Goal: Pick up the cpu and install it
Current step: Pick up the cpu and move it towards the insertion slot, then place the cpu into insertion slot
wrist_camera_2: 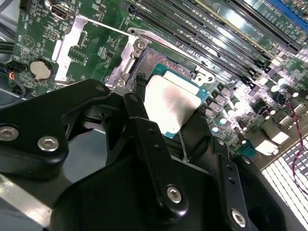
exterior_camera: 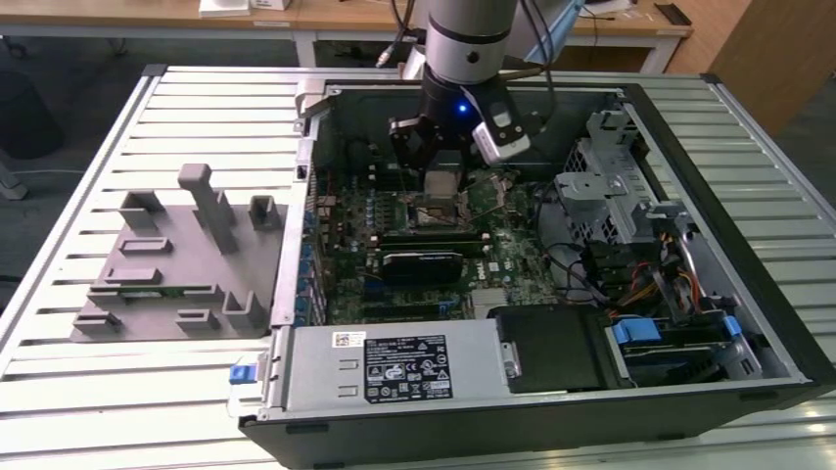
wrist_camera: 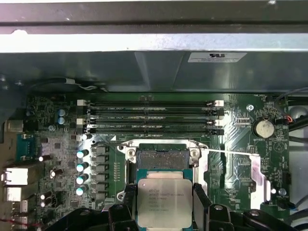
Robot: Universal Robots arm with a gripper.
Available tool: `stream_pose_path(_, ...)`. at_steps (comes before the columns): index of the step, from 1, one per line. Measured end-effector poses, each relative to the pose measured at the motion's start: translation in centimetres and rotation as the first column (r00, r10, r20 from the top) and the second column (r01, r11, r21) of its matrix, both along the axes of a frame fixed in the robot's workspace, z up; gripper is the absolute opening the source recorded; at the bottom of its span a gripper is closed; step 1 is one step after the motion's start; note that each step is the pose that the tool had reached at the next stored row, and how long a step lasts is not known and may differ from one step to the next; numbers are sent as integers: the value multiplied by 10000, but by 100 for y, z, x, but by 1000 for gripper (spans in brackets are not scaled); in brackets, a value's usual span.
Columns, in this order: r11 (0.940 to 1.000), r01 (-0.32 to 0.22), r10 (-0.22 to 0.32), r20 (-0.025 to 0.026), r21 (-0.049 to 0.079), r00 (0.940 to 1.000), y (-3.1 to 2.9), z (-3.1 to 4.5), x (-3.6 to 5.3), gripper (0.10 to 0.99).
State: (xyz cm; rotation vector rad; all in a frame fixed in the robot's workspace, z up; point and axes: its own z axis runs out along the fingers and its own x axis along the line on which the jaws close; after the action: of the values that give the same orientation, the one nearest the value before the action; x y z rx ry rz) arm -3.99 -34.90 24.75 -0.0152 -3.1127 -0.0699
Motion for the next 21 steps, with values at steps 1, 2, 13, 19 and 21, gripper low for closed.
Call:
stream_pose_path(1,10000,0,0,0,1,10000,1,-6,0,545)
stream_pose_path(2,10000,0,0,0,-2,10000,1,-7,0,545)
stream_pose_path(13,10000,1,-1,0,-1,10000,1,-10,-1,545)
stream_pose_path(19,9994,334,-334,0,0,9994,1,-12,0,545)
stream_pose_path(21,9976,692,-692,0,0,9976,1,-12,-1,545)
